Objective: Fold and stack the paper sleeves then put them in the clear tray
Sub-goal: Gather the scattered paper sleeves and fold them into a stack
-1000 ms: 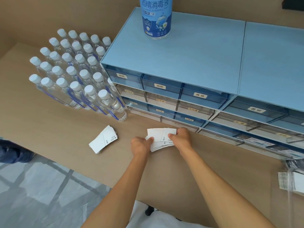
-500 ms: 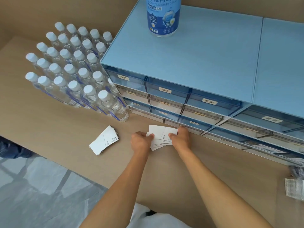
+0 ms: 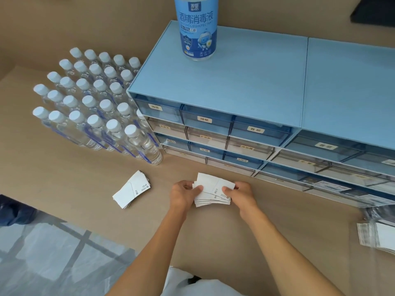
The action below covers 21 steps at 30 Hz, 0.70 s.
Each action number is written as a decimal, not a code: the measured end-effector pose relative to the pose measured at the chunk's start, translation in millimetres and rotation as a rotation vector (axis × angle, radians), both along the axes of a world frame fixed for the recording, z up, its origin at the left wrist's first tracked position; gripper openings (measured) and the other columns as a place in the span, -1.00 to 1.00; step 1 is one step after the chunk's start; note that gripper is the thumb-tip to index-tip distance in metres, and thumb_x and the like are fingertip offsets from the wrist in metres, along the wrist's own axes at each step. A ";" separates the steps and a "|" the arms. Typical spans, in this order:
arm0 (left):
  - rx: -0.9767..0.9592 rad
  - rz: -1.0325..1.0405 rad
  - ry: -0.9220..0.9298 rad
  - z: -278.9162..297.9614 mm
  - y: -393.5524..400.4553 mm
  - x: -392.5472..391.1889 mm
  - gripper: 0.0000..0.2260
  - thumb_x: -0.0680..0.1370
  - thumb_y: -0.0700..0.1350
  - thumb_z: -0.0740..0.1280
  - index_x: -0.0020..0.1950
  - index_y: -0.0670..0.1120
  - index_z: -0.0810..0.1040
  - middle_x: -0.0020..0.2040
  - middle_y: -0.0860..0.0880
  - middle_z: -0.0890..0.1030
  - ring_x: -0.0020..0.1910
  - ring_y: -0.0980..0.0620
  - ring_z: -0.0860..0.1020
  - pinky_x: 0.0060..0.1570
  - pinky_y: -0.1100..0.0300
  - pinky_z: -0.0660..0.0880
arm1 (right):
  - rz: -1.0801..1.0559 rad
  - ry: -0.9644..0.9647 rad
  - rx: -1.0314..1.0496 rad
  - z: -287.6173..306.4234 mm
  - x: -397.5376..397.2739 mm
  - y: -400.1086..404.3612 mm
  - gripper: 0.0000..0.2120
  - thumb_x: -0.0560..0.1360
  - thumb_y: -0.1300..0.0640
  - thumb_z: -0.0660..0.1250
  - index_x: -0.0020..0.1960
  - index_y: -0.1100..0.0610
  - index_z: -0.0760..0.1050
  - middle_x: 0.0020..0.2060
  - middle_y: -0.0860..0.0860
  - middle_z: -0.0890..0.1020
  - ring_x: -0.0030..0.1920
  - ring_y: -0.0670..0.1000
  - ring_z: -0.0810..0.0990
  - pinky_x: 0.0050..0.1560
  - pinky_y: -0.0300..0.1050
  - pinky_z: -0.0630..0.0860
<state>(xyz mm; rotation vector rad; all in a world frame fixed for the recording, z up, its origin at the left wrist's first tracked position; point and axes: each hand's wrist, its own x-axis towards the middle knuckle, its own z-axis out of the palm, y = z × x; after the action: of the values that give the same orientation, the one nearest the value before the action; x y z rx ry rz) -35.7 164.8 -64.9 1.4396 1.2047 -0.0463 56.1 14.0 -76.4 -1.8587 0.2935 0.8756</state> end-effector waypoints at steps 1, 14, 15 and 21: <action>-0.024 -0.031 -0.014 1.3 -4.5 -0.5 -0.81 0.41 -0.15 0.55 -0.09 -0.17 0.61 -0.12 -0.13 0.66 -0.23 -0.06 0.61 -0.15 0.08 0.58 | -0.025 0.012 0.020 0.0 -1.7 -9.3 -0.89 0.49 0.27 0.41 -0.02 0.30 0.57 -0.12 0.17 0.70 -0.16 0.10 0.66 -0.09 0.03 0.64; -0.039 -0.468 -0.203 15.6 -79.9 -13.7 -0.87 0.40 -0.32 0.51 -0.11 -0.19 0.63 -0.28 -0.06 0.47 -0.33 0.05 0.41 -0.33 0.36 0.40 | -0.135 -0.280 0.069 20.9 -57.8 -128.9 -0.88 0.40 0.34 0.44 -0.13 0.18 0.55 -0.21 0.05 0.65 -0.24 -0.04 0.57 -0.28 -0.34 0.45; -0.022 -0.500 -0.209 14.9 -86.3 -14.6 -0.86 0.39 -0.34 0.50 -0.12 -0.18 0.62 -0.29 -0.06 0.48 -0.34 0.06 0.42 -0.32 0.36 0.40 | -0.146 -0.301 0.066 20.7 -62.2 -136.3 -0.86 0.39 0.35 0.44 -0.13 0.17 0.55 -0.20 0.04 0.65 -0.22 -0.04 0.58 -0.26 -0.34 0.45; 0.116 -0.605 -0.243 8.0 -120.7 -26.3 -0.69 0.37 -0.44 0.44 -0.23 -0.03 0.52 -0.31 0.05 0.47 -0.37 0.13 0.39 -0.31 0.42 0.37 | -0.190 -0.396 0.033 15.4 -89.1 -168.2 -0.72 0.36 0.40 0.45 -0.20 0.03 0.52 -0.25 -0.03 0.62 -0.25 -0.06 0.55 -0.20 -0.27 0.45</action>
<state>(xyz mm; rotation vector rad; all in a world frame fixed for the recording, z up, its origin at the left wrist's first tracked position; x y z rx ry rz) -62.0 44.1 -56.9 1.8120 0.5530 -0.2131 -33.0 -154.2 -61.0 -1.8900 0.2020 0.3696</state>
